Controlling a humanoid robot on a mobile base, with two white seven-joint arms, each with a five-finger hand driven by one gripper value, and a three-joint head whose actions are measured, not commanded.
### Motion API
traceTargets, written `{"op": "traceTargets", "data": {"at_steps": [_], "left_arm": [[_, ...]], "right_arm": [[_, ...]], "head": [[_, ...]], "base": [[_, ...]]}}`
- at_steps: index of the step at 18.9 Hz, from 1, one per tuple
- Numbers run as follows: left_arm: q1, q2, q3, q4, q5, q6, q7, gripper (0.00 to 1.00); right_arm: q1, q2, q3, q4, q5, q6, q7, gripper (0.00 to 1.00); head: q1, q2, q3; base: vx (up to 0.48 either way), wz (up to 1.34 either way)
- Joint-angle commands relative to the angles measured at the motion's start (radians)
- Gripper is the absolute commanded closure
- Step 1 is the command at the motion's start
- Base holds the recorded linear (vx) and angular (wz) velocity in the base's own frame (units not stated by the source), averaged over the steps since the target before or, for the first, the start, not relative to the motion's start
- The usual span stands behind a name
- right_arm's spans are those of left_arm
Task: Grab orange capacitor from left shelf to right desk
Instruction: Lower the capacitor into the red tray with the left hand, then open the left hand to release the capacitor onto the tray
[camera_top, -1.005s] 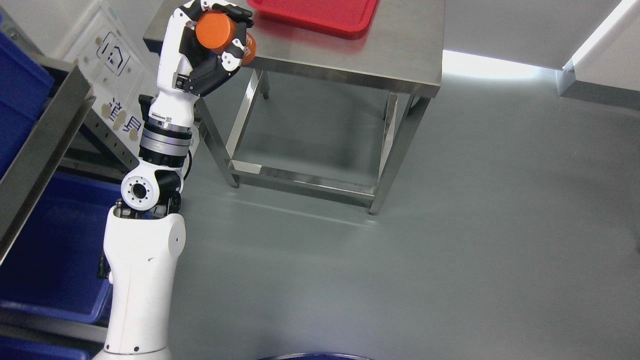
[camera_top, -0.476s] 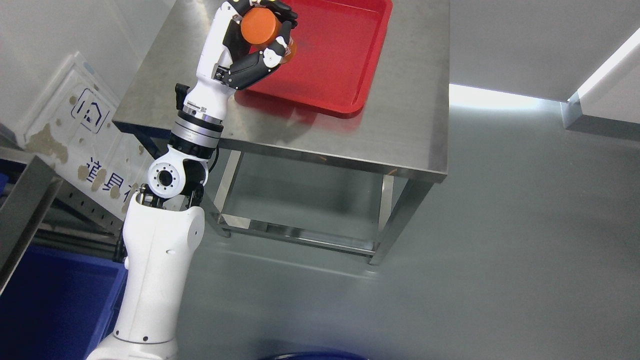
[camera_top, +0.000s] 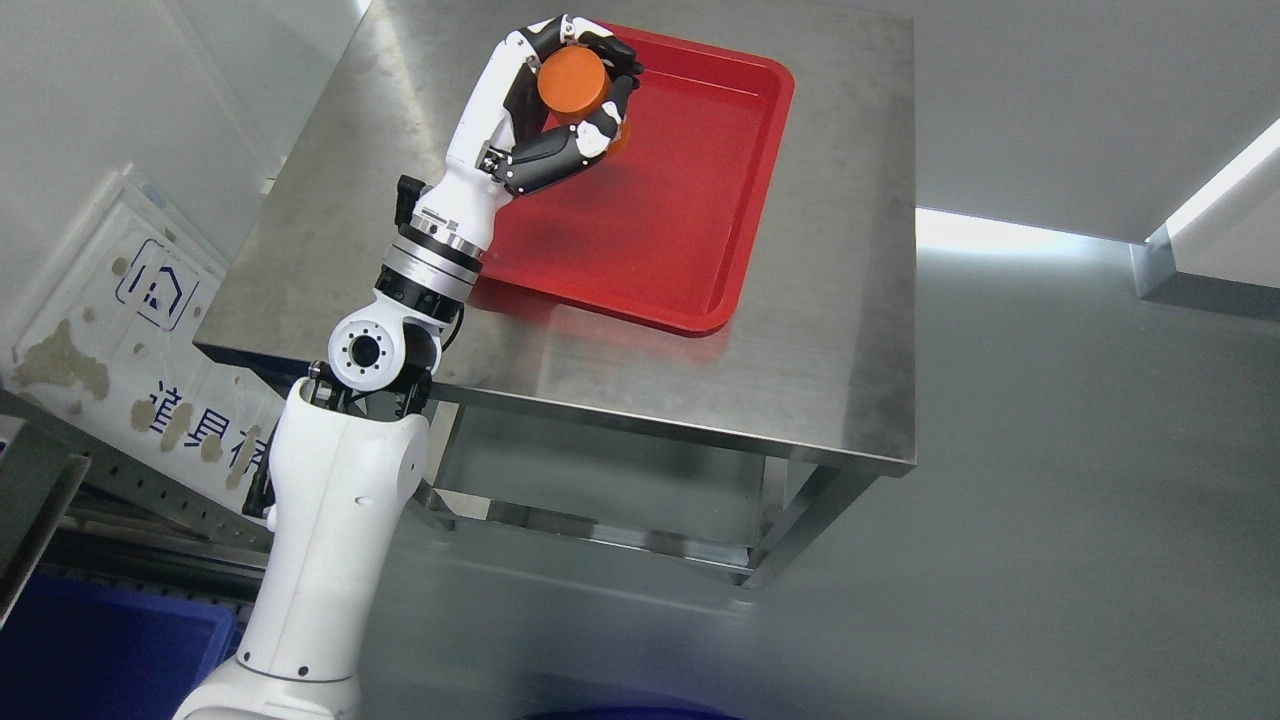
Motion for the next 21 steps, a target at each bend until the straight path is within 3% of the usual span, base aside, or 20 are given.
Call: {"op": "traceTargets", "data": {"at_steps": [1,7,8,9,11,14,15,21], "left_arm": [[-0.008,0.017,-0.081,0.113,-0.020,0.000,0.005,0.89],[0.010,0.017,-0.090,0.135,-0.021,0.002,0.003,0.79],[0.010,0.017,-0.087,0.135,-0.021,0.000,0.003,0.67],[0.005,0.017,-0.087,0.133,-0.021,0.002,0.003,0.43],[-0.002,0.017,-0.073,0.124,-0.021,-0.003,0.003,0.23],[-0.007,0.017,-0.029,0.100,-0.021,-0.006,0.005,0.04],[-0.008,0.017,0.020,0.074,-0.021,-0.007,0.003,0.01],[-0.007,0.017,0.423,0.034,-0.020,0.006,0.008,0.00]], "right_arm": [[-0.002,-0.017,-0.011,-0.034,0.003,0.000,0.001,0.00],[-0.002,-0.017,-0.011,-0.034,0.003,0.000,0.001,0.00],[-0.002,-0.017,-0.011,-0.034,0.003,0.000,0.001,0.00],[-0.002,-0.017,-0.011,-0.034,0.003,0.000,0.001,0.00],[-0.002,-0.017,-0.011,-0.034,0.003,0.000,0.001,0.00],[-0.002,-0.017,-0.011,-0.034,0.003,0.000,0.001,0.00],[-0.002,-0.017,-0.011,-0.034,0.003,0.000,0.001,0.00],[-0.002,-0.017,-0.011,-0.034,0.003,0.000,0.001,0.00]], "head": [[0.0000,0.000,0.000],[0.0000,0.000,0.000],[0.0000,0.000,0.000],[0.0000,0.000,0.000],[0.0000,0.000,0.000],[0.0000,0.000,0.000],[0.0000,0.000,0.000],[0.0000,0.000,0.000]], "base": [[0.158,0.00],[0.100,0.01],[0.072,0.01],[0.054,0.00],[0.027,0.00],[0.000,0.00],[-0.010,0.00],[-0.002,0.00]]}}
